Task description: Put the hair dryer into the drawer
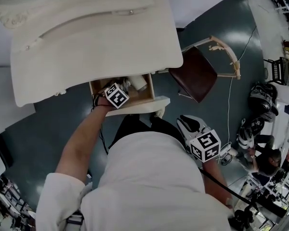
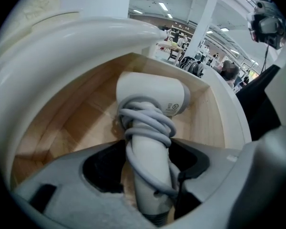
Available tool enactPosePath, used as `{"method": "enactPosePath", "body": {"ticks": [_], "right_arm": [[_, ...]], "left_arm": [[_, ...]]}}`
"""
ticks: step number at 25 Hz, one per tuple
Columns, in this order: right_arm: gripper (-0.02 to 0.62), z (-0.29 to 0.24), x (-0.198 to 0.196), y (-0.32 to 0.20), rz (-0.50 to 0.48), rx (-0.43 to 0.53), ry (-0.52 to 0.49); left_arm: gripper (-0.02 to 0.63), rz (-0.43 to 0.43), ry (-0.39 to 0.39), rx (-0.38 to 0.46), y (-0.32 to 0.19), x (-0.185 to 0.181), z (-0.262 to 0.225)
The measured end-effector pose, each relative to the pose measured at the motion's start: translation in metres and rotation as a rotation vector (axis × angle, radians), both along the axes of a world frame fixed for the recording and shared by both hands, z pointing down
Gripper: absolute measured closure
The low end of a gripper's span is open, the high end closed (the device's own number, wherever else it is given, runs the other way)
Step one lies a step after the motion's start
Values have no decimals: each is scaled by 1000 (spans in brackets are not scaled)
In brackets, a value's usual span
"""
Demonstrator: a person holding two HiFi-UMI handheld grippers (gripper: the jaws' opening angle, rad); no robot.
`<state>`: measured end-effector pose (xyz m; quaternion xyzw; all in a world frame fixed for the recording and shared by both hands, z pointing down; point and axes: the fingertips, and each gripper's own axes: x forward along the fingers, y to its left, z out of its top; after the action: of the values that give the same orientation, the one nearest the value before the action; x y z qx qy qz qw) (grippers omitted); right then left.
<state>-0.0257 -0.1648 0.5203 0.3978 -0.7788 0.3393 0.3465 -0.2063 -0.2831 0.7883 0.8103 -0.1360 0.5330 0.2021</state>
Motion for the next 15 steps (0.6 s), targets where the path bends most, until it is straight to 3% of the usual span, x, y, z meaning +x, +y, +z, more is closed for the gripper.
{"method": "enactPosePath", "body": {"ticks": [6, 15], "right_arm": [[531, 2, 2, 1, -18, 8, -12], [531, 1, 7, -9, -74, 46, -61]], "left_arm": [[275, -37, 16, -5, -4, -4, -11], [262, -93, -6, 39, -9, -17, -34]]}}
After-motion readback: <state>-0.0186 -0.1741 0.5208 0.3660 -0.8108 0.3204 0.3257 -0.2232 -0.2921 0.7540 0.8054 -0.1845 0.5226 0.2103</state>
